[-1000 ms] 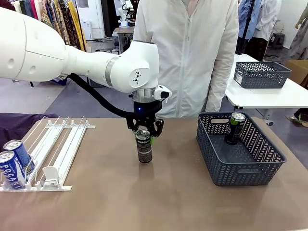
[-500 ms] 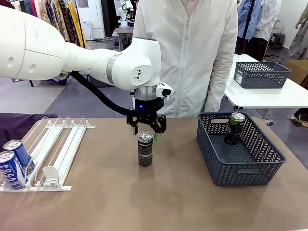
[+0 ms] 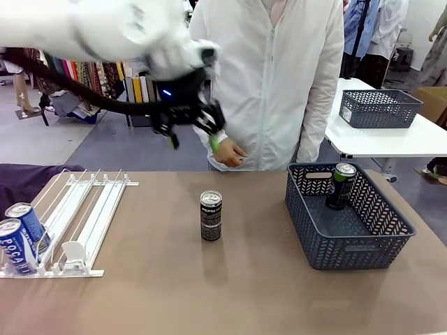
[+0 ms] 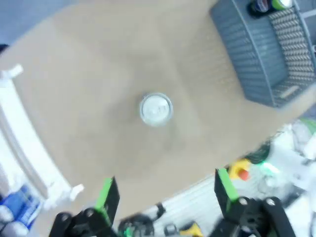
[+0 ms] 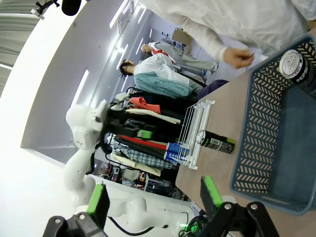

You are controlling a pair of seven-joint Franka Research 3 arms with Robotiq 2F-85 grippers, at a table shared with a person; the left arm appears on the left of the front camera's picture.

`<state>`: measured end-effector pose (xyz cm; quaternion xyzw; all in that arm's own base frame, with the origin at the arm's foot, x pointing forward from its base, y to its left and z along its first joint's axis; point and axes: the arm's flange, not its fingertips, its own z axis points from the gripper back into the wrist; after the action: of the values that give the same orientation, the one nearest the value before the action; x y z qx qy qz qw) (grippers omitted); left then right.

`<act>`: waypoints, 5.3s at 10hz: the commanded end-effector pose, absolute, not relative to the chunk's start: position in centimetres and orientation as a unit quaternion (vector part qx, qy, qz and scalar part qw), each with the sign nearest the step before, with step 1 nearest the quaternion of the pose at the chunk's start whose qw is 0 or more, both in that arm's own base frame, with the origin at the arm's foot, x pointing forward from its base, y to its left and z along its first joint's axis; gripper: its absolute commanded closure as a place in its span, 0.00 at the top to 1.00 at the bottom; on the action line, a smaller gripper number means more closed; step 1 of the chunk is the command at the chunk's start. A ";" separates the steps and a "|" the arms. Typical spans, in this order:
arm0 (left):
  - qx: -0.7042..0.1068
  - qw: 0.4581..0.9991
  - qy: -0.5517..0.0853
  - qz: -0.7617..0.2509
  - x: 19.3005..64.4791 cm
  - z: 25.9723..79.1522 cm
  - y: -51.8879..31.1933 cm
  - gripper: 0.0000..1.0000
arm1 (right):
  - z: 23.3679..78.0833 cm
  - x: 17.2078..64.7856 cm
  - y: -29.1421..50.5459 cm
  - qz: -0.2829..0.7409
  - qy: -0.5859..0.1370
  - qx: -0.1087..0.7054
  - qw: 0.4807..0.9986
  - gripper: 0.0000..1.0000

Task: Retrieve and store the cans from the dispenser.
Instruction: Pick up the last remaining can from one row of the Automatic Can Dispenser and place it in the middle of the table, then pick up one can from the Automatic Can Dispenser and place it in the middle of the table.

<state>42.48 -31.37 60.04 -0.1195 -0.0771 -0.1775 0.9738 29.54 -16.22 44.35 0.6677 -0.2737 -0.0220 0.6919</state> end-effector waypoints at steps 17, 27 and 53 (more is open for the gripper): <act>-0.511 0.853 -0.104 0.017 31.6 53.7 15.1 1.00 | 44.8 29.6 -16.3 -0.022 -0.277 0.671 0.687 1.00; 0.017 0.983 -0.169 -0.065 29.5 51.9 10.3 1.00 | 44.8 29.6 -16.3 -0.022 -0.277 0.671 0.687 1.00; -0.069 0.993 -0.016 -0.100 35.9 37.8 5.4 1.00 | 44.8 29.6 -16.3 -0.022 -0.277 0.671 0.687 1.00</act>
<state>37.42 5.64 38.75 -0.0638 -0.0025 -0.0997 0.9930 29.50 -16.26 44.37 0.6677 -0.2742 -0.0223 0.6917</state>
